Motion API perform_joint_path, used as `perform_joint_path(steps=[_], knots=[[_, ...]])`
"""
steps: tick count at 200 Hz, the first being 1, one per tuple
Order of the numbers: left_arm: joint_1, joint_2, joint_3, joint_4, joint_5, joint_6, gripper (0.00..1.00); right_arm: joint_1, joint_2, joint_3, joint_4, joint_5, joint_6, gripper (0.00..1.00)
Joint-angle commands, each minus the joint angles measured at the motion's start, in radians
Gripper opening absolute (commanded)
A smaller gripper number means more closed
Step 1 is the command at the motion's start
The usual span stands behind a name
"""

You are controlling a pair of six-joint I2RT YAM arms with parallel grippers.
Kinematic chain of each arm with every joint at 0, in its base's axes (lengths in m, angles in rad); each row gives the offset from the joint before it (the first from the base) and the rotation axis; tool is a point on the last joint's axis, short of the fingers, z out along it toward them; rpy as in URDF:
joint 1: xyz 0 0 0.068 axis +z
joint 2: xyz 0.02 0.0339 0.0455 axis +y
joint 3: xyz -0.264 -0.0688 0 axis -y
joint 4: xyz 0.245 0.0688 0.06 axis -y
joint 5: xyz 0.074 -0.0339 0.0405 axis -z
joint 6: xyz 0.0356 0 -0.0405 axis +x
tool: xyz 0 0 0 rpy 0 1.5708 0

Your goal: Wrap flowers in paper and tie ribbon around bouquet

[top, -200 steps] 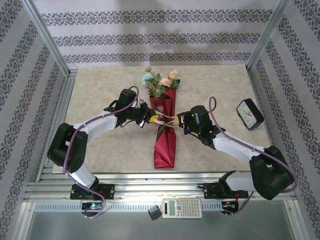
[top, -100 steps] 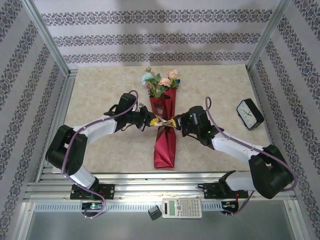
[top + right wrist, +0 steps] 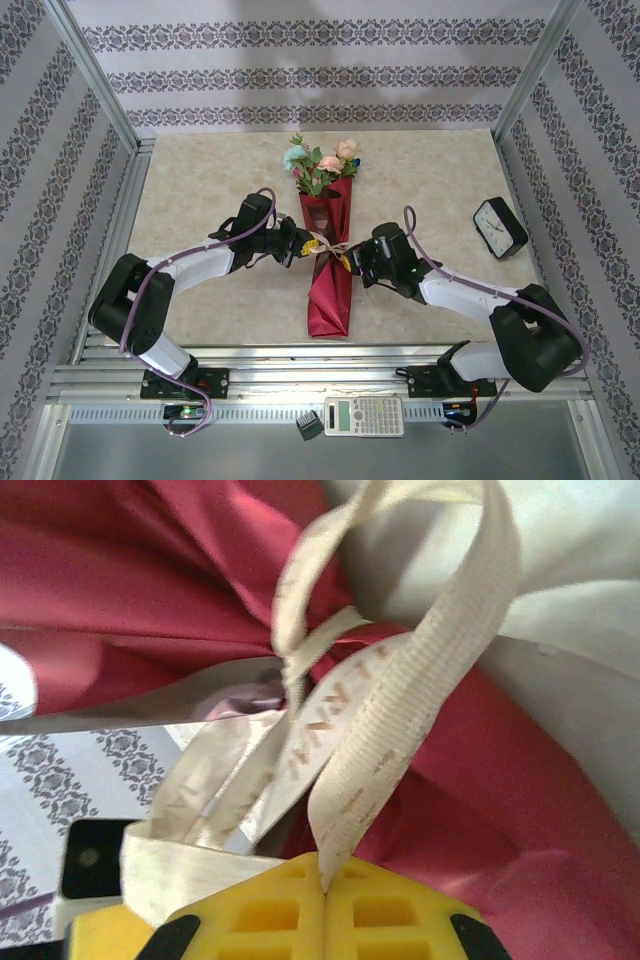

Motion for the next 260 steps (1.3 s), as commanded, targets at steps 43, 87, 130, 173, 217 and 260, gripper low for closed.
perform_joint_path(steps=[43, 87, 130, 173, 217, 260], knots=[[-0.025, 0.009, -0.022, 0.067, -0.02, -0.037, 0.0, 0.03, 0.061, -0.03, -0.011, -0.013, 0.103, 0.0], [-0.031, 0.03, 0.015, 0.03, -0.016, -0.006, 0.0, 0.029, 0.072, -0.009, -0.015, 0.018, 0.117, 0.02], [-0.033, 0.055, 0.051, 0.002, -0.012, 0.02, 0.0, 0.027, 0.058, -0.008, -0.014, 0.041, 0.129, 0.14], [-0.033, 0.066, 0.077, -0.031, -0.006, 0.047, 0.0, 0.014, 0.006, -0.009, -0.042, 0.073, 0.13, 0.23], [-0.033, 0.072, 0.086, -0.03, -0.001, 0.049, 0.0, 0.005, -0.087, 0.013, -0.135, 0.09, 0.123, 0.33], [-0.033, 0.071, 0.082, -0.029, 0.0, 0.049, 0.0, 0.0, -0.178, 0.057, -0.212, 0.178, 0.141, 0.36]])
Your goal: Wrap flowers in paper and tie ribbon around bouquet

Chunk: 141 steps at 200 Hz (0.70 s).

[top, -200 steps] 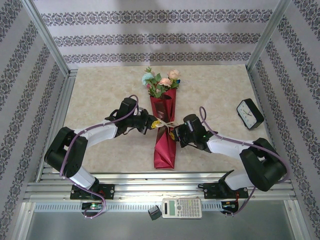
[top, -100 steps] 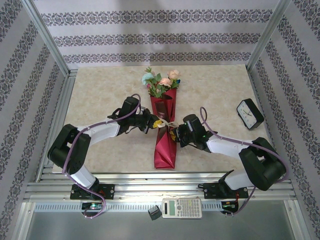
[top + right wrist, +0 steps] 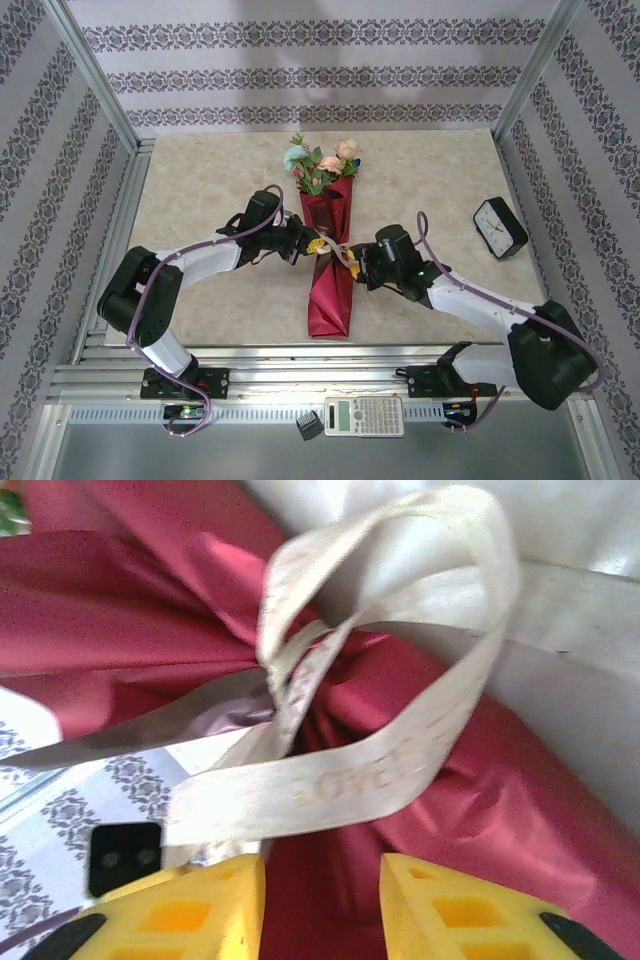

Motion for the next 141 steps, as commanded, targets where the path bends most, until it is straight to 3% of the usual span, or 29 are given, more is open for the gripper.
perform_joint_path(steps=[1, 141], knots=[[-0.014, 0.008, 0.022, -0.019, 0.003, 0.02, 0.0, -0.012, -0.041, 0.043, -0.053, 0.086, 0.013, 0.36], [-0.018, 0.003, 0.028, -0.021, 0.001, 0.021, 0.0, -0.031, 0.302, 0.126, 0.178, 0.051, 0.142, 0.25]])
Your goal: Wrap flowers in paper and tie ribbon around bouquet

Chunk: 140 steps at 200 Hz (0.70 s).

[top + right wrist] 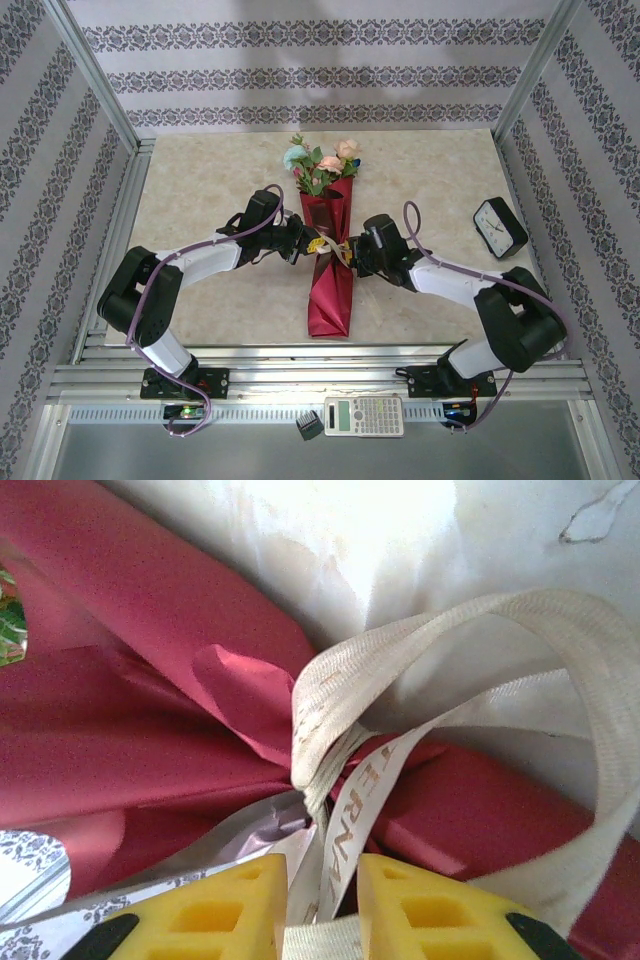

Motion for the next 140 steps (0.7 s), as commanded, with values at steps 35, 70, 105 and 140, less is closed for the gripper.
perform_joint_path(steps=[35, 70, 105, 140], knots=[[-0.019, 0.001, 0.025, -0.02, 0.002, 0.02, 0.0, -0.005, 0.078, 0.047, 0.077, 0.003, 0.05, 0.25], [-0.019, 0.001, 0.026, -0.021, 0.004, 0.022, 0.0, -0.003, 0.091, 0.059, 0.081, -0.01, 0.054, 0.24], [-0.019, -0.003, 0.026, -0.02, 0.003, 0.022, 0.0, 0.0, 0.03, 0.029, 0.047, 0.004, 0.047, 0.27], [-0.019, -0.004, 0.026, -0.023, 0.001, 0.021, 0.0, 0.004, -0.039, -0.014, 0.001, 0.014, 0.049, 0.29]])
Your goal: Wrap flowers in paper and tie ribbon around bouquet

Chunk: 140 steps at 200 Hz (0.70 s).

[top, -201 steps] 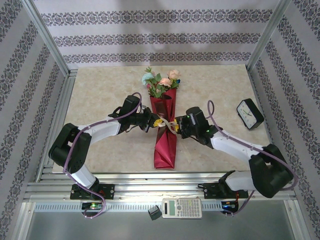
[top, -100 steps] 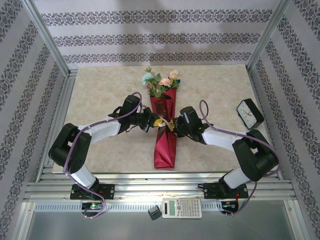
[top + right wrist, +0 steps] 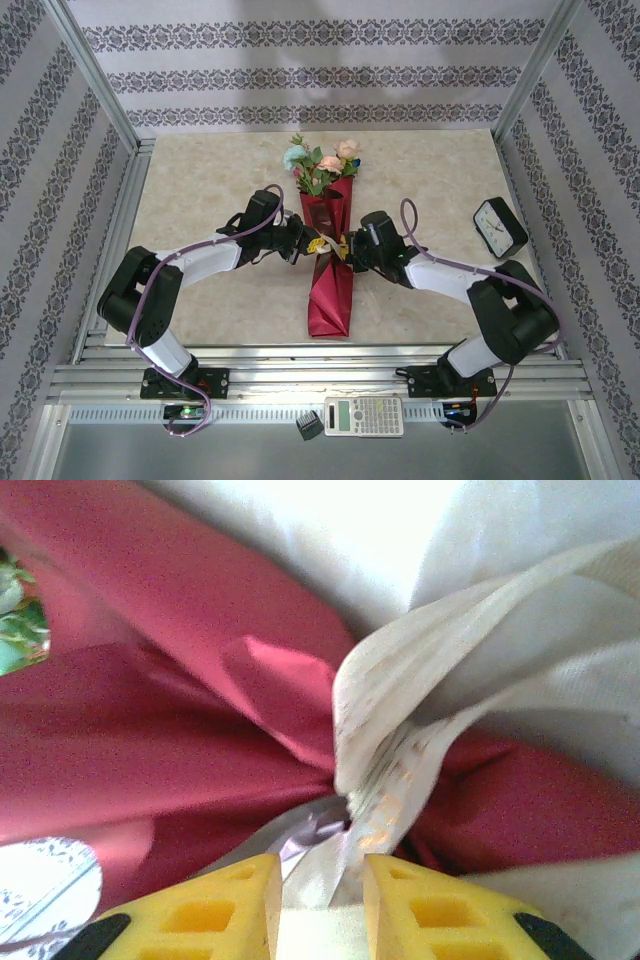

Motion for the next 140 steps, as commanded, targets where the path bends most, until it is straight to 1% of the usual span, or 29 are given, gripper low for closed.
perform_joint_path(steps=[1, 70, 109, 122, 140], knots=[[-0.019, -0.004, 0.025, -0.023, 0.001, 0.022, 0.0, 0.004, -0.053, -0.033, -0.045, 0.018, 0.011, 0.3], [-0.019, -0.003, 0.03, -0.021, 0.0, 0.021, 0.0, -0.001, -0.024, -0.063, -0.015, 0.017, 0.016, 0.3], [-0.02, -0.007, 0.025, -0.019, -0.002, 0.018, 0.0, -0.025, -0.005, -0.073, 0.009, 0.02, 0.003, 0.31], [-0.021, -0.007, 0.024, -0.016, -0.002, 0.017, 0.0, -0.032, 0.012, -0.06, 0.015, 0.014, -0.004, 0.31], [-0.02, -0.005, 0.024, -0.015, -0.003, 0.016, 0.0, -0.039, 0.033, -0.045, 0.026, 0.006, -0.011, 0.27]])
